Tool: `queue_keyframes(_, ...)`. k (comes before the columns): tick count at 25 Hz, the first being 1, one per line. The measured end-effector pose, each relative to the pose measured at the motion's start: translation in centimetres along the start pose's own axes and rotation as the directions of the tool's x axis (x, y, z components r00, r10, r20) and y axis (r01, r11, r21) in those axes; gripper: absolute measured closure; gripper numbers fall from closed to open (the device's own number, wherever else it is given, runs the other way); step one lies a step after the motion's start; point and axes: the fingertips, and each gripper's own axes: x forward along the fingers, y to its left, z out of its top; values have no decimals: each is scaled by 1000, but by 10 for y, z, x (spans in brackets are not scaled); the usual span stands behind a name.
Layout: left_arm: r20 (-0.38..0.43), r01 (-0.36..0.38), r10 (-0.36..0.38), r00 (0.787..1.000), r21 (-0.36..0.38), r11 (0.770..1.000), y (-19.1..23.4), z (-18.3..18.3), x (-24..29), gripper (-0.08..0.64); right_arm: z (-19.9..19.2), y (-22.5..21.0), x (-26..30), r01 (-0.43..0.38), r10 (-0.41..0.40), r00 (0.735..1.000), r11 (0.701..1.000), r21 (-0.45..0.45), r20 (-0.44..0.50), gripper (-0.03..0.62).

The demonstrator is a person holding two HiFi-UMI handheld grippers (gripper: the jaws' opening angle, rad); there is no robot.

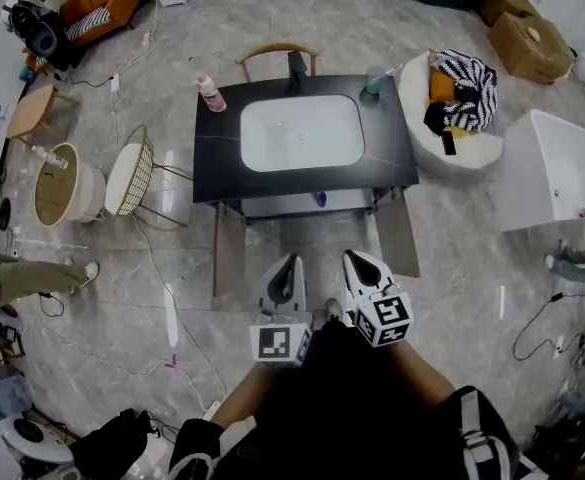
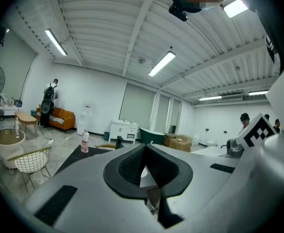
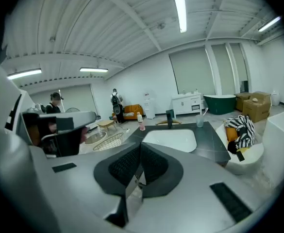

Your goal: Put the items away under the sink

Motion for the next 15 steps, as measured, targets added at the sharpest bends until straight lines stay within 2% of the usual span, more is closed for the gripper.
queue_keyframes(4,-5,5,-5,1000,19,1000,1,-4,-1,545,5,7,-8,6,-5,1000,999,-38,30,581)
queue_keyframes(15,-2,-1,1,1000,31,1000,5,-2,-7,545,6,8,-18,34,-32,997,999,-32,66,581)
